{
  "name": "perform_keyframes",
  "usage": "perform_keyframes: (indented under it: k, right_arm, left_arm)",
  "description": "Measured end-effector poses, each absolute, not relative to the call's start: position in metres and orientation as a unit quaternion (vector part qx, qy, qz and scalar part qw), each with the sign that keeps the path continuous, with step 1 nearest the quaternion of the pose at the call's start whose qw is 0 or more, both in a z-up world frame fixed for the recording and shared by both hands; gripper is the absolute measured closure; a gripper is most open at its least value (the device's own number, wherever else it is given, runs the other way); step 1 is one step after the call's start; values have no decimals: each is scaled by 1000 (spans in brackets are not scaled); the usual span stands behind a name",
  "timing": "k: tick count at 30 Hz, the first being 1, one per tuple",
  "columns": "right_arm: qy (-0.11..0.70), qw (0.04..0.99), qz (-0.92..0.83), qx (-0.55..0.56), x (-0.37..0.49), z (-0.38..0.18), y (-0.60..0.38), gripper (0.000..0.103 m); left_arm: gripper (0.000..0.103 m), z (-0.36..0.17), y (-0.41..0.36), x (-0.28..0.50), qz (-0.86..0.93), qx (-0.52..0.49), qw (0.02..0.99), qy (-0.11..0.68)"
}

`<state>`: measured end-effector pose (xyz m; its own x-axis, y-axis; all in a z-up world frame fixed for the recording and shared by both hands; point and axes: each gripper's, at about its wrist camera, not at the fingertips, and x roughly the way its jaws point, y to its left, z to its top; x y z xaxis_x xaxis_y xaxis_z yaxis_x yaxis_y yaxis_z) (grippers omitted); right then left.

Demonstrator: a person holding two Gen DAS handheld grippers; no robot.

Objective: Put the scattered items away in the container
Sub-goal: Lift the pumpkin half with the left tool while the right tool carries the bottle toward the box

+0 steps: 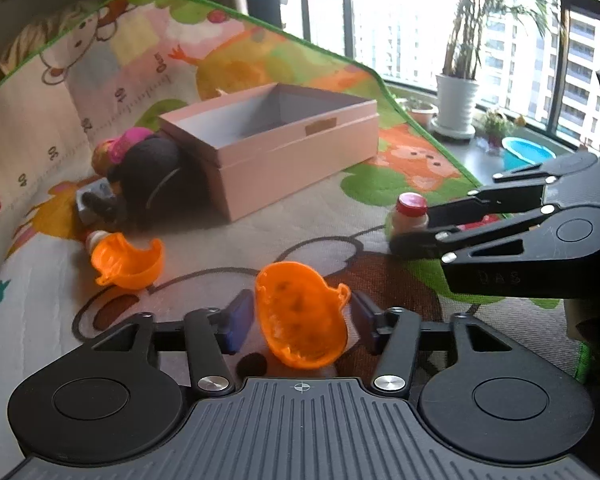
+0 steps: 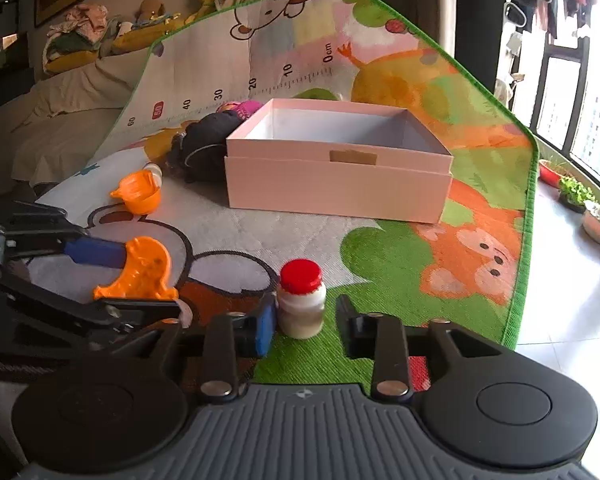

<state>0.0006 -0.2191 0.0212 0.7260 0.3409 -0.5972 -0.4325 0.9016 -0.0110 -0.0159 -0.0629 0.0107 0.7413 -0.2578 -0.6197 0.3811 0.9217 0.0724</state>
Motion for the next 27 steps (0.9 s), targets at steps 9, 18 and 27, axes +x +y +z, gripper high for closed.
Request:
perform_keyframes:
  k: [9,18,27]
  right_arm:
    - [313,925,205,-60,1,15,-224,44]
    - [311,925,212,-57,0,13,-224,37]
    - [311,926,210,-53,1,14,-226,35]
  left_arm:
    - [2,2,-48,-11,-146,61,923,351]
    - [0,-2,-46,-9,-142,51,920,362]
    - [0,5,-54,-17,-158,73,925,338]
